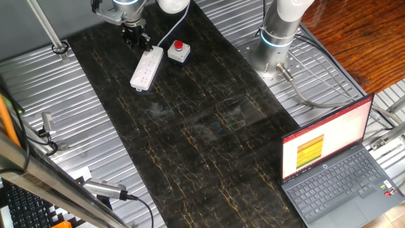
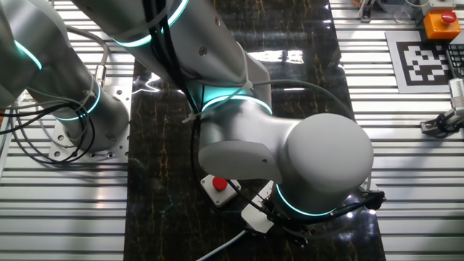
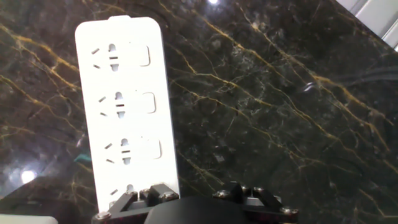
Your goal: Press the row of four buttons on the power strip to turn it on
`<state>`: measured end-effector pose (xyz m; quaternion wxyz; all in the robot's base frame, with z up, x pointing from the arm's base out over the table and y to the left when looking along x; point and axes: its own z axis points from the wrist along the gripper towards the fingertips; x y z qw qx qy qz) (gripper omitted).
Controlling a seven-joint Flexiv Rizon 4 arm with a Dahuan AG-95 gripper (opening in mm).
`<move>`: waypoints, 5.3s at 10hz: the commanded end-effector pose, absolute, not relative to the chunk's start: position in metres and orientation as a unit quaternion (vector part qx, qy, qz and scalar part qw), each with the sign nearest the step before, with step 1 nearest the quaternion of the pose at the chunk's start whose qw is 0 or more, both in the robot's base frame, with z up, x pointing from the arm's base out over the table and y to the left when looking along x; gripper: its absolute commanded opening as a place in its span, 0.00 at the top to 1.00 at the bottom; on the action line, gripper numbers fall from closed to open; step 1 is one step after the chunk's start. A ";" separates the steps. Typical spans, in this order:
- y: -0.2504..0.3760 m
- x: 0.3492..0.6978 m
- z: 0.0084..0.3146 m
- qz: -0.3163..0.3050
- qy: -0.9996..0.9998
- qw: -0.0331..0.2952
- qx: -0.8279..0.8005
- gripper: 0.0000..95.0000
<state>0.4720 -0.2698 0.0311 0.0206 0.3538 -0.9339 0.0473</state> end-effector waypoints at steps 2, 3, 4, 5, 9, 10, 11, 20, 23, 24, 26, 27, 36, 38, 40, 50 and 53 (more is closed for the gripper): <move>-0.271 0.474 0.023 0.045 -0.934 0.020 0.354 0.40; -0.271 0.474 0.030 0.044 -0.933 0.025 0.356 0.40; -0.270 0.475 0.040 0.041 -0.933 0.032 0.356 0.40; -0.267 0.477 0.050 0.041 -0.932 0.036 0.359 0.40; -0.253 0.496 0.045 0.042 -0.934 0.033 0.354 0.40; -0.251 0.499 0.044 0.042 -0.934 0.033 0.353 0.40; -0.249 0.503 0.045 0.042 -0.934 0.033 0.353 0.40; -0.242 0.501 0.038 0.043 -0.932 0.037 0.357 0.40; -0.238 0.503 0.033 0.047 -0.933 0.037 0.355 0.40; -0.238 0.503 0.030 0.048 -0.933 0.036 0.356 0.40; -0.238 0.503 0.030 0.048 -0.933 0.039 0.354 0.40; -0.238 0.503 0.027 0.052 -0.932 0.036 0.357 0.40; -0.238 0.504 0.030 0.042 -0.931 0.040 0.361 0.40; -0.238 0.504 0.032 0.043 -0.930 0.041 0.363 0.40; -0.238 0.504 0.038 0.041 -0.929 0.044 0.364 0.40; -0.232 0.499 0.034 0.039 -0.927 0.045 0.370 0.40; -0.230 0.498 0.031 0.048 -0.927 0.047 0.369 0.40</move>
